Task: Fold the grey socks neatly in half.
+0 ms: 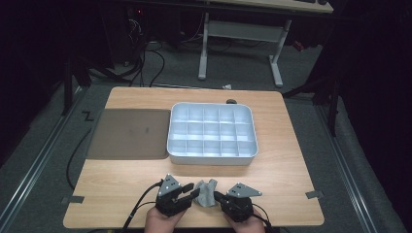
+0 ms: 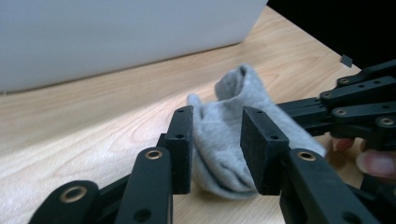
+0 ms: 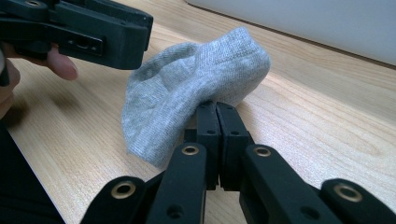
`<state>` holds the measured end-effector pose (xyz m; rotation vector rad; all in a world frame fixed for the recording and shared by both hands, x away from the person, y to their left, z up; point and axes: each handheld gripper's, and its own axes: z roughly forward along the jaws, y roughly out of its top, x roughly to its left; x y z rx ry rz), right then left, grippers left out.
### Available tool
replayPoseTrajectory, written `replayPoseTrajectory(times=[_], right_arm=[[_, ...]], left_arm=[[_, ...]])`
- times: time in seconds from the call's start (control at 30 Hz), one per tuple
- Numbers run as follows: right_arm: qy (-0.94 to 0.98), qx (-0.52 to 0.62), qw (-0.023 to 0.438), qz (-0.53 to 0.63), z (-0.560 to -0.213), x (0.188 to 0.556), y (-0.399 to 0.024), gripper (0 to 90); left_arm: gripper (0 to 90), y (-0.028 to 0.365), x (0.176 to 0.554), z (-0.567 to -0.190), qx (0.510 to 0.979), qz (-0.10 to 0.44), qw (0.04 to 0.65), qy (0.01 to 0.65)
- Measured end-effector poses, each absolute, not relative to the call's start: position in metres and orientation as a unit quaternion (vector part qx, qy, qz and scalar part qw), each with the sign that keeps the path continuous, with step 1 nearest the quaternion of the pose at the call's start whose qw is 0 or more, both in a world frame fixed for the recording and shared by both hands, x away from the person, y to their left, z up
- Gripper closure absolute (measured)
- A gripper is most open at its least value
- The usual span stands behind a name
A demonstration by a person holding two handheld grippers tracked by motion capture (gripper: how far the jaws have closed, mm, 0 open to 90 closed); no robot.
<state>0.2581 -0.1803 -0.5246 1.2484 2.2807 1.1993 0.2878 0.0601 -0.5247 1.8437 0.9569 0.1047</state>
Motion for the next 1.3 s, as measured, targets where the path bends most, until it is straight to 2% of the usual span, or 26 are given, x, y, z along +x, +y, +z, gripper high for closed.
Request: replayPoseTrajectory(times=[0.1, 0.3, 0.97, 1.3], right_arm=[[0.788, 0.431, 0.142, 0.417, -0.524, 0.257, -0.181, 89.8], [0.785, 0.428, 0.14, 0.425, -0.52, 0.255, -0.181, 89.8], [0.775, 0.438, 0.16, 0.427, -0.513, 0.254, -0.191, 89.9], [0.784, 0.428, 0.156, 0.423, -0.519, 0.252, -0.186, 90.0]], left_arm=[[71.6, 0.059, 0.291, -0.531, 0.765, 0.013, 0.493, 0.414], [82.0, 0.055, 0.286, -0.535, 0.775, 0.009, 0.483, 0.409], [83.1, 0.006, 0.281, -0.533, 0.808, 0.016, 0.466, 0.361], [83.0, 0.007, 0.284, -0.534, 0.839, 0.018, 0.433, 0.33]])
